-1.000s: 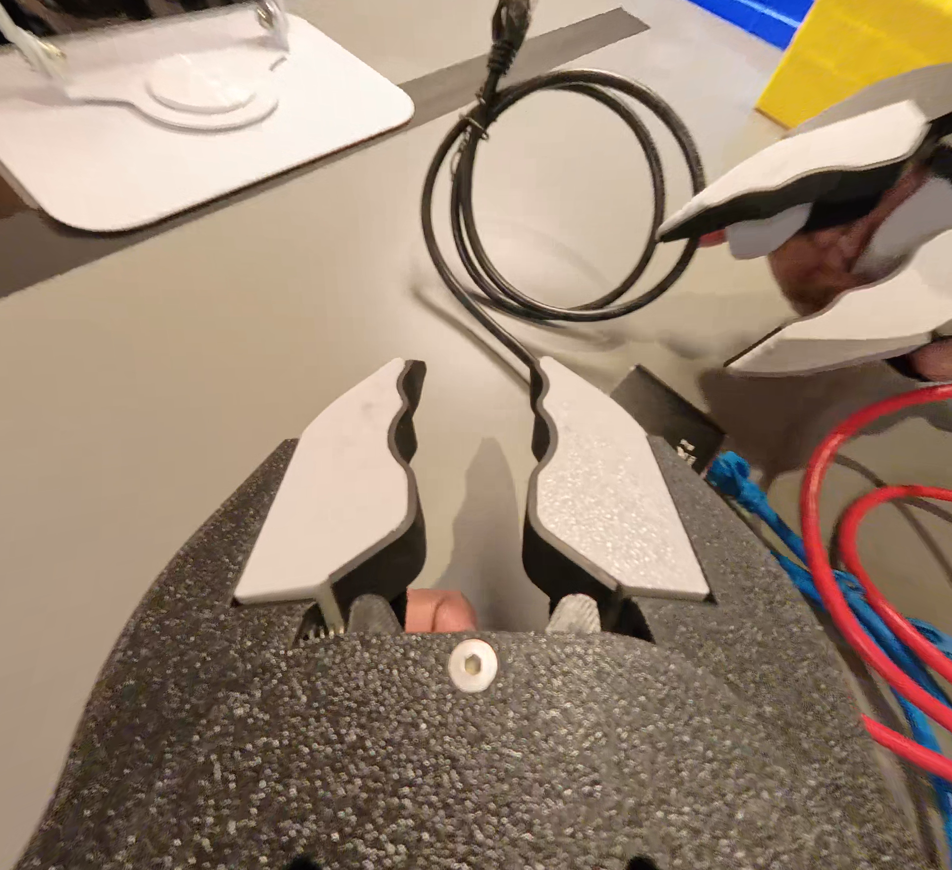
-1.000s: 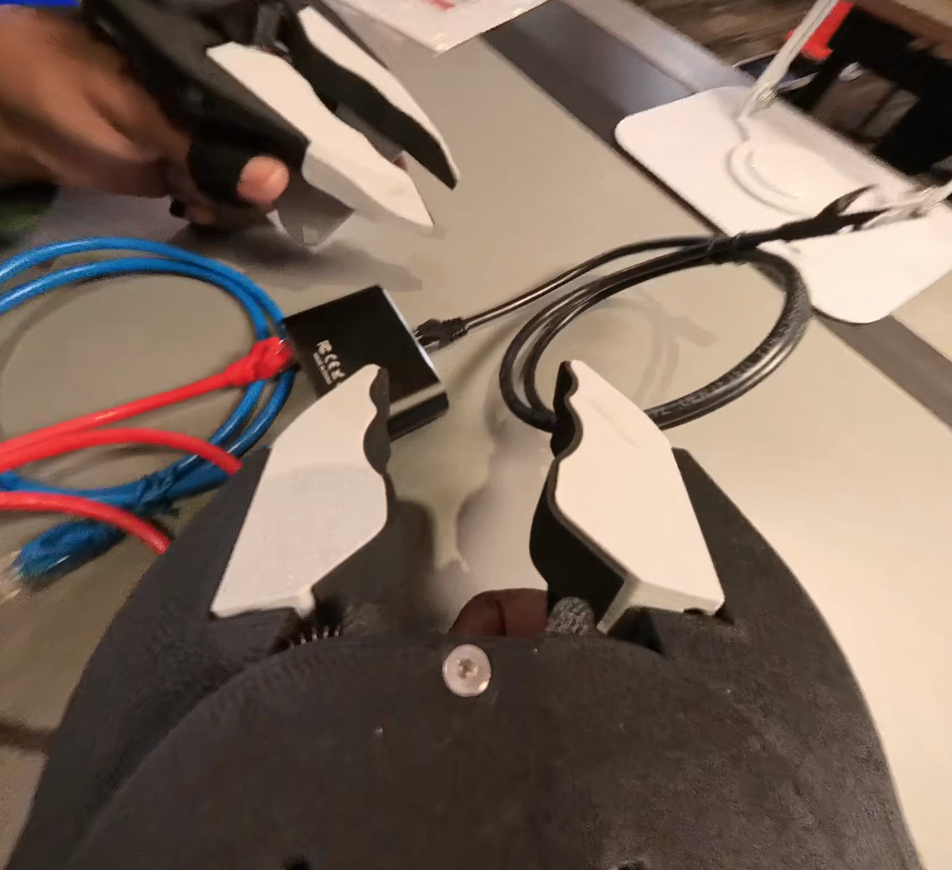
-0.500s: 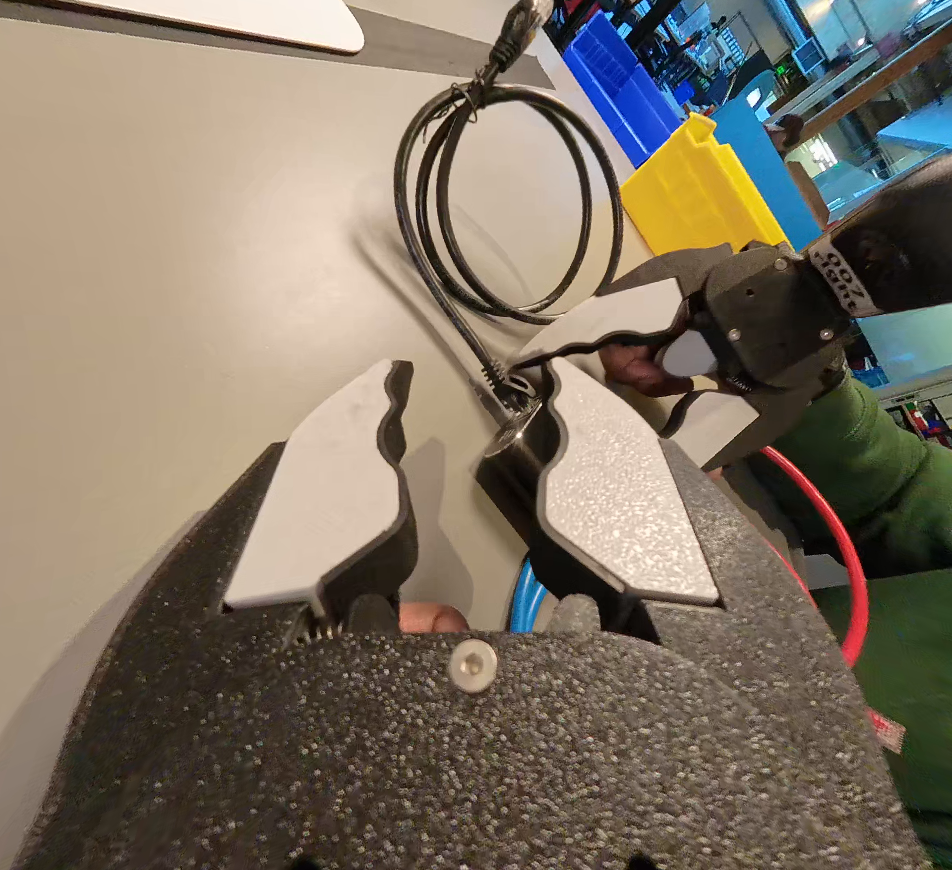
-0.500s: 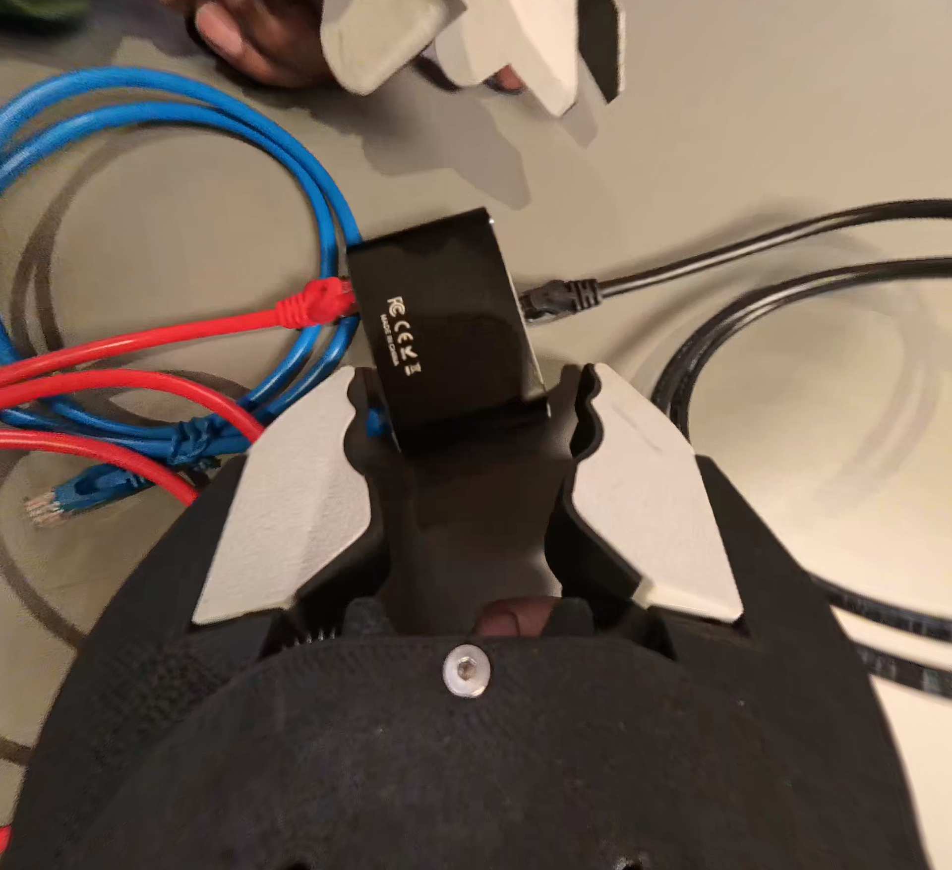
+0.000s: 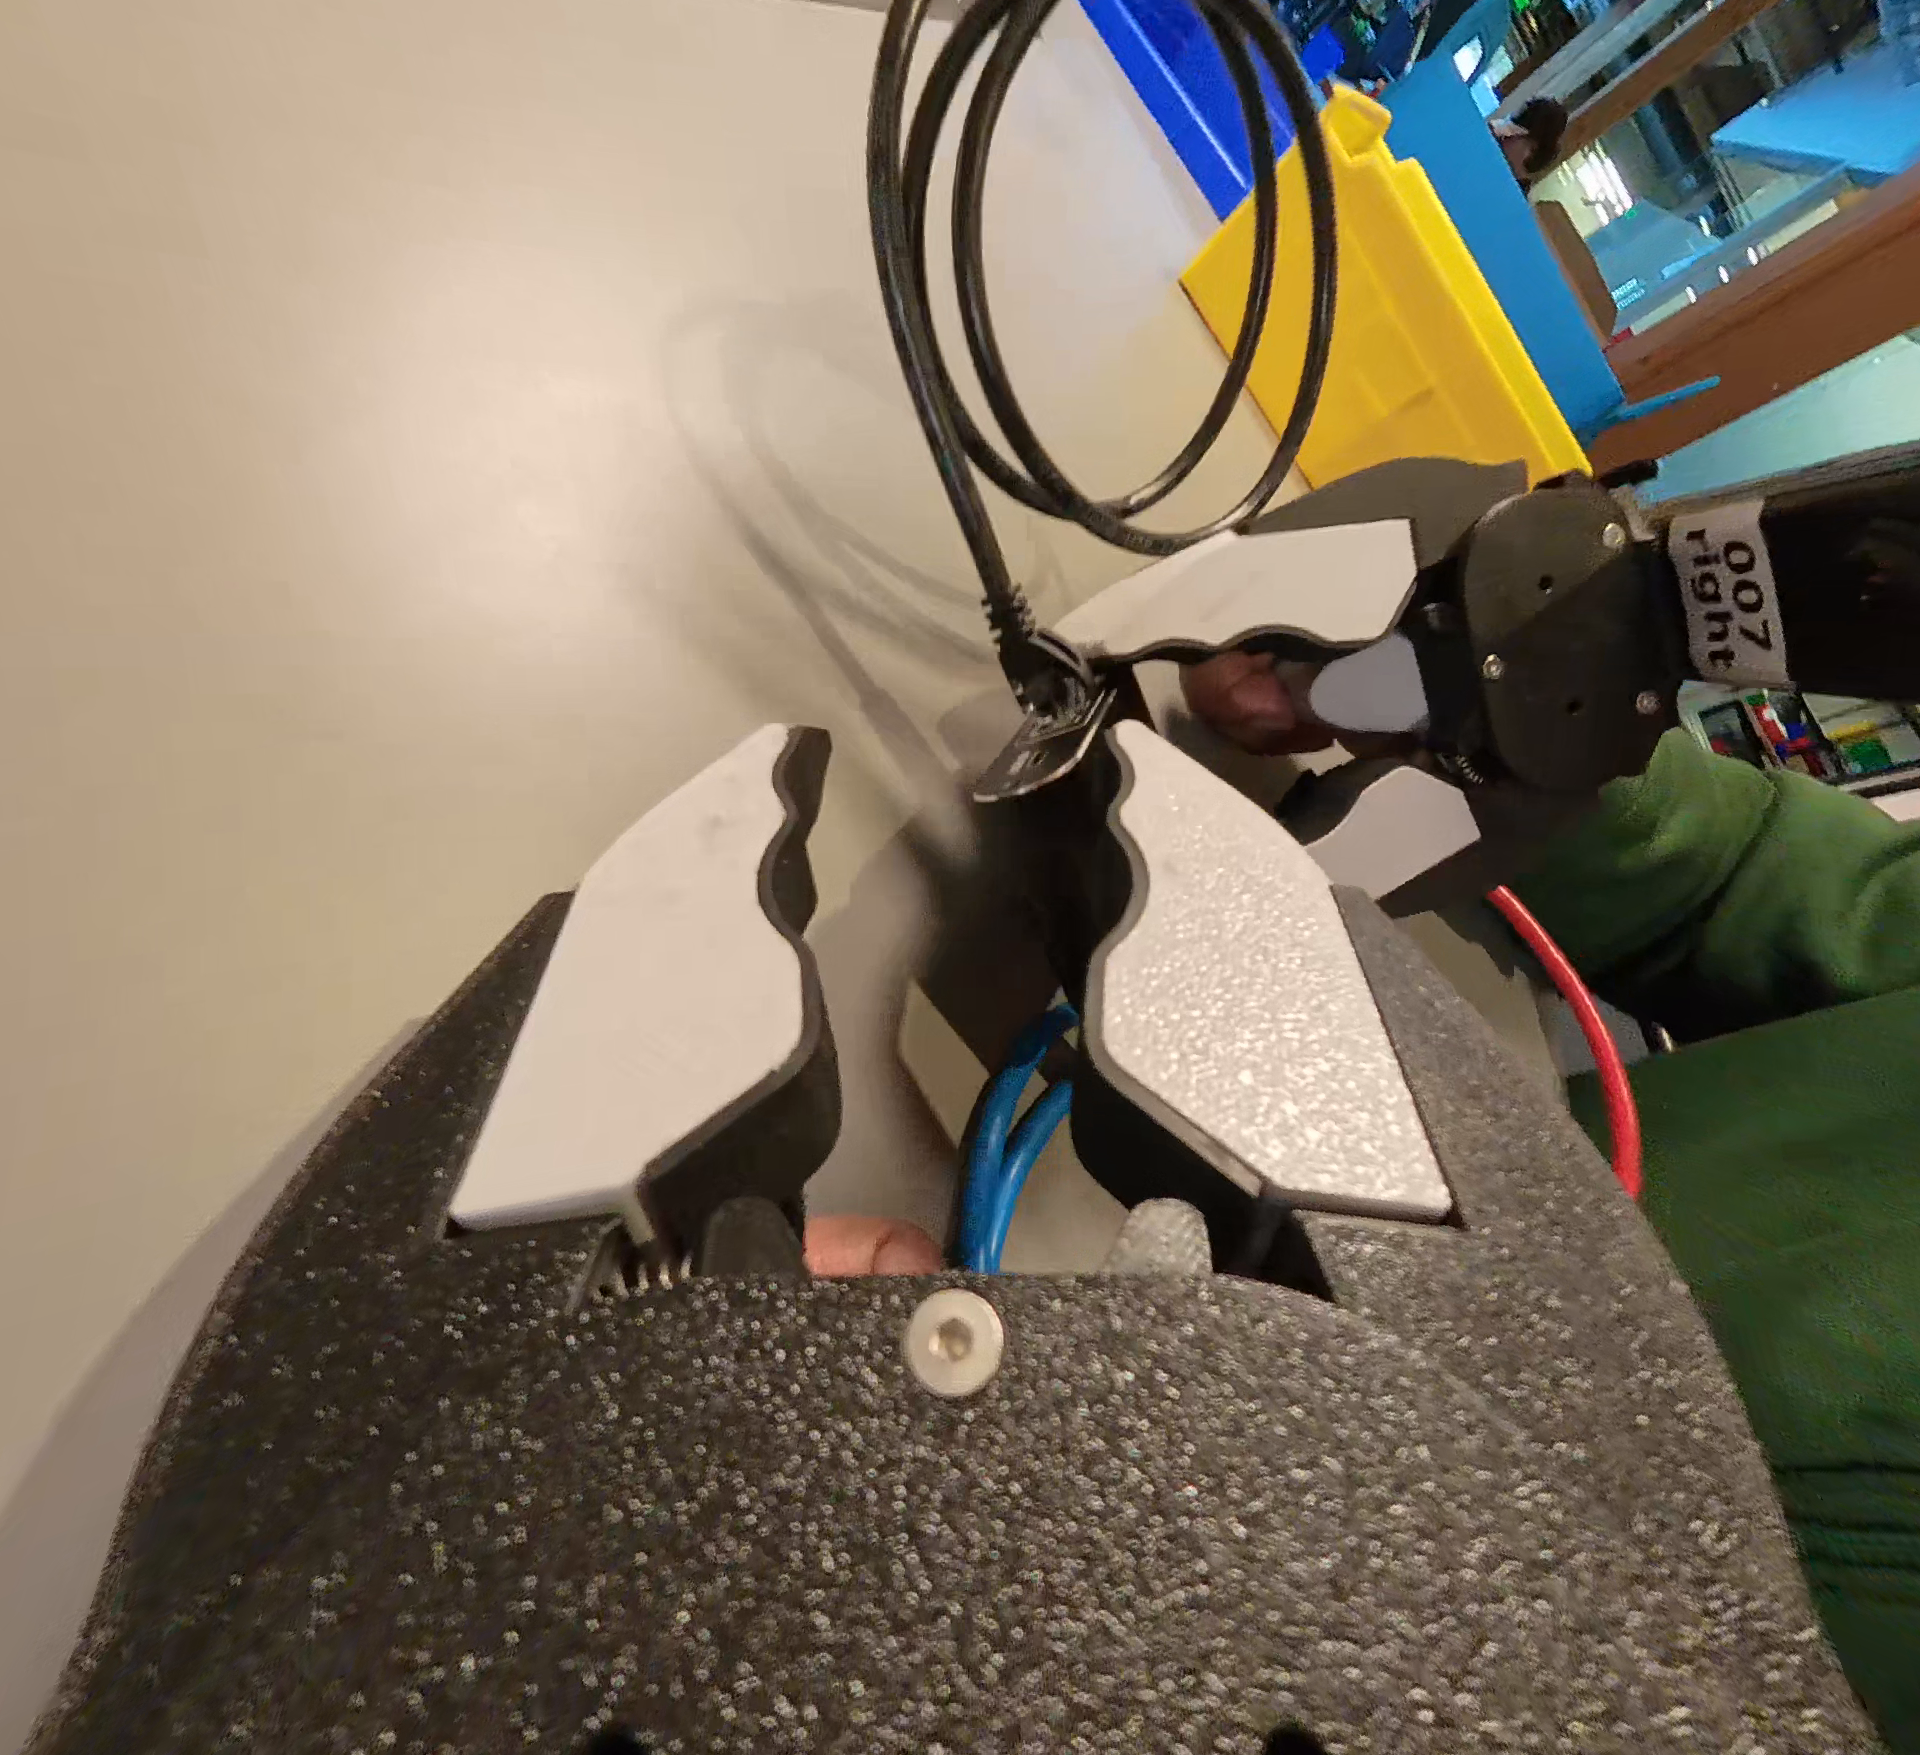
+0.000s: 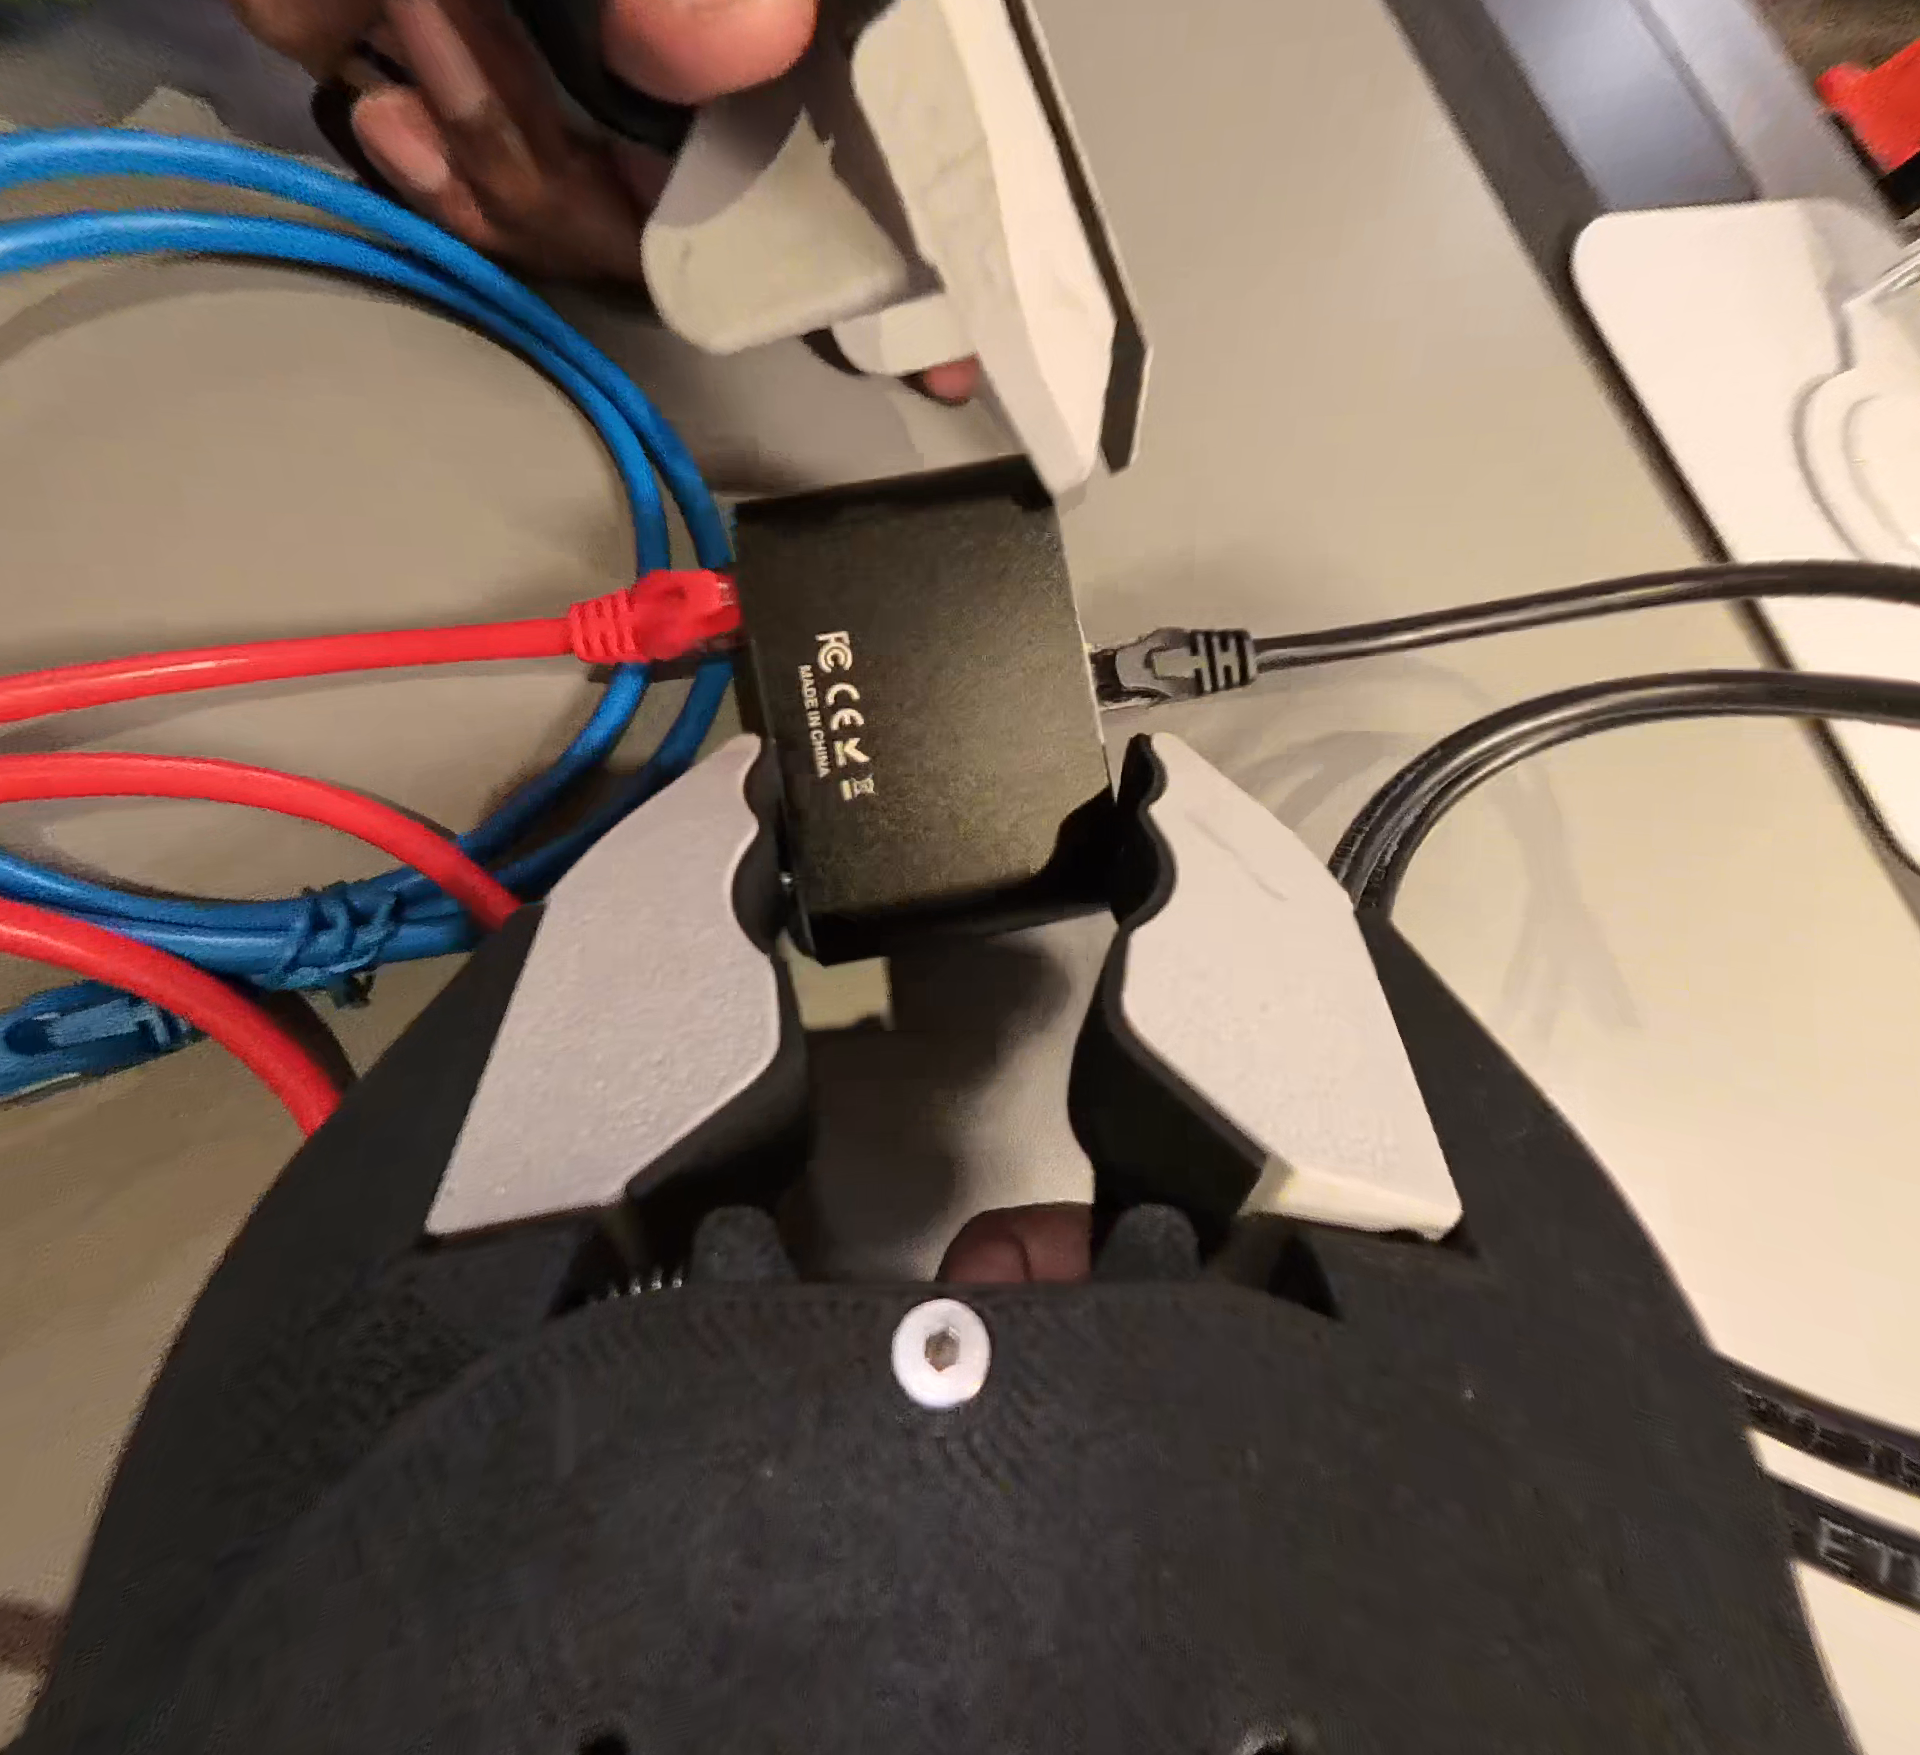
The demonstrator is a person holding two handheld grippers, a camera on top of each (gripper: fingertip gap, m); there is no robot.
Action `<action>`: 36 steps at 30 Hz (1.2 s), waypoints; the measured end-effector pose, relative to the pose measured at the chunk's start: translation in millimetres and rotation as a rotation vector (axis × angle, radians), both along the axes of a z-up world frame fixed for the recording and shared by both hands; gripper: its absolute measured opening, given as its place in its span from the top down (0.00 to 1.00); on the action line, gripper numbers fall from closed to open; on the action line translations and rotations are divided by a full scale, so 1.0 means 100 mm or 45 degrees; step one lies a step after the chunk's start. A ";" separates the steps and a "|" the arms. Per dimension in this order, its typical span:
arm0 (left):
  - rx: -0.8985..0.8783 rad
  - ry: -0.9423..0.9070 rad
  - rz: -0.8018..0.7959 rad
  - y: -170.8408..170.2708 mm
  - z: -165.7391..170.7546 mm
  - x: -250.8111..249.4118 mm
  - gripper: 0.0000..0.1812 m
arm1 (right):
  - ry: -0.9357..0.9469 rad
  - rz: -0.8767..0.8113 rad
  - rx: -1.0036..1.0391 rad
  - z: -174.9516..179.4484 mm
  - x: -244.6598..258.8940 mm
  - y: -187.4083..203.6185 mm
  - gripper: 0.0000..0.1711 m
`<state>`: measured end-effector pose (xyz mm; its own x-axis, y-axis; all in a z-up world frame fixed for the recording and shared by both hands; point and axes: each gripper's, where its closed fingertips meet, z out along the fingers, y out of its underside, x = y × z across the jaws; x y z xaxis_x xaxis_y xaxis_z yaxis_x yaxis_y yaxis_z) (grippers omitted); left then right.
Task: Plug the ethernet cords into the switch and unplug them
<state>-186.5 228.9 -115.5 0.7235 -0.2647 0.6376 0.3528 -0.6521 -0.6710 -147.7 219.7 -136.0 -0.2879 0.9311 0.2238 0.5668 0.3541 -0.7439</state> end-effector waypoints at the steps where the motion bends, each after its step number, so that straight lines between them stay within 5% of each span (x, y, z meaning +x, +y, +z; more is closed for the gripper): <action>1: 0.000 0.007 -0.022 -0.02 0.00 0.03 0.71 | 0.027 0.001 0.014 0.02 0.00 0.00 0.64; 21: 0.052 0.058 -0.342 -0.29 0.04 0.45 0.64 | 0.355 0.083 0.190 0.32 -0.04 -0.10 0.64; 25: 0.121 0.032 -0.434 -0.34 0.12 0.58 0.82 | 0.412 0.086 0.245 0.36 -0.05 -0.09 0.64; 32: 0.259 0.288 -0.230 -0.15 0.31 0.47 0.83 | 0.581 -0.051 0.329 0.58 -0.06 0.13 0.61; 36: 0.416 0.568 0.059 -0.09 0.66 0.06 0.84 | 0.744 -0.154 0.379 0.87 0.04 0.28 0.73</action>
<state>-181.0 219.9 -49.9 0.9202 -0.3588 0.1565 0.0112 -0.3754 -0.9268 -144.1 247.3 -48.5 0.0609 0.8236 0.5639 0.1488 0.5512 -0.8210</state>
